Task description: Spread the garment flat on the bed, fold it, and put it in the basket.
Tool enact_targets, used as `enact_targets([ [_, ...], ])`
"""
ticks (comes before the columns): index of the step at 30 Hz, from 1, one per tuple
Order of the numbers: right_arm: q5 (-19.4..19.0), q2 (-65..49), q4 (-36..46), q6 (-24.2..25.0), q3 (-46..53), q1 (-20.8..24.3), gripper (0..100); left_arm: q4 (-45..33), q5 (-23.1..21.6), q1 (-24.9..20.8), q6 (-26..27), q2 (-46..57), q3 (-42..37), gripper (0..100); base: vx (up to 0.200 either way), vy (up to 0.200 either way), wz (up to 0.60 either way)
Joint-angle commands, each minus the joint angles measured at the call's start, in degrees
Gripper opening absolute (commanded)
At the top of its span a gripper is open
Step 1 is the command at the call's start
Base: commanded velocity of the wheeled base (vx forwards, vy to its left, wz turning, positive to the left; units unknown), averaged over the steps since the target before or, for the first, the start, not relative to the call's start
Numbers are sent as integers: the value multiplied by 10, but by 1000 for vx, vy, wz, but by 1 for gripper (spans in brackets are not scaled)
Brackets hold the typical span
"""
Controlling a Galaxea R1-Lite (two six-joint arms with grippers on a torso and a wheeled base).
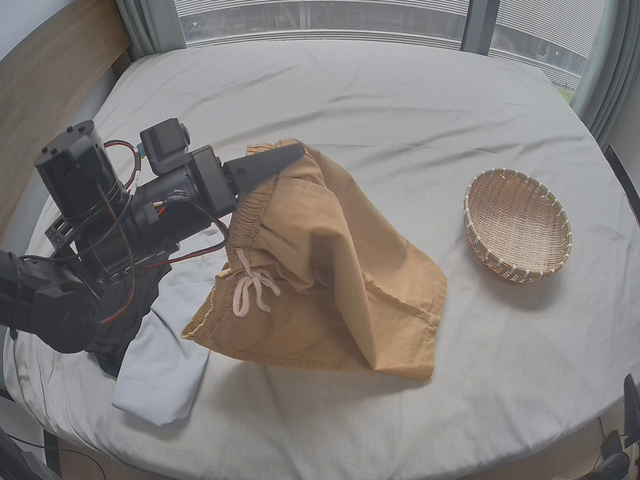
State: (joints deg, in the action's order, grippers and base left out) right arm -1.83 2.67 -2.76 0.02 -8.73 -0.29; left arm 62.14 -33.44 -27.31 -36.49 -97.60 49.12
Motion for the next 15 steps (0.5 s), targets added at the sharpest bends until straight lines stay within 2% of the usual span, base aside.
enact_targets([
  [1, -89, 214, 4, 74, -103, 60, 100, 1, 1, 3, -1, -8, 16, 0, 0, 0, 0],
  [3, -105, 236, 4, 99, -110, 76, 100, 1, 2, 3, -1, -9, 17, 0, 0, 0, 0],
  [4, -140, 291, 2, 154, -125, 110, 100, 1, 2, 2, -1, -9, 19, 0, 0, 0, 0],
  [5, -147, 313, -1, 175, -131, 122, 100, 1, 2, 3, -1, -10, 19, 0, 0, 0, 0],
  [6, -147, 313, -1, 175, -131, 122, 100, 1, 3, 2, -1, -10, 22, 0, 0, 0, 0],
  [7, -150, 377, -34, 213, -132, 148, 100, 1, 3, 2, -1, -10, 23, 0, 0, 0, 0],
  [9, -151, 414, -67, 228, -127, 162, 100, 1, 3, 1, -1, -10, 24, 0, 0, 0, 0],
  [11, -152, 487, -149, 256, -103, 187, 100, 1, 3, 1, 0, -10, 27, 0, 0, 0, 0],
  [12, -152, 490, -154, 256, -101, 189, 100, 1, 3, 1, 0, -10, 27, 0, 0, 0, 0],
  [13, -153, 532, -198, 276, -90, 204, 100, 1, 3, 0, 0, -10, 27, 0, 0, 0, 0],
  [15, -156, 574, -228, 299, -87, 221, 100, 2, 3, -1, 0, -9, 27, 0, 0, 0, 0],
])
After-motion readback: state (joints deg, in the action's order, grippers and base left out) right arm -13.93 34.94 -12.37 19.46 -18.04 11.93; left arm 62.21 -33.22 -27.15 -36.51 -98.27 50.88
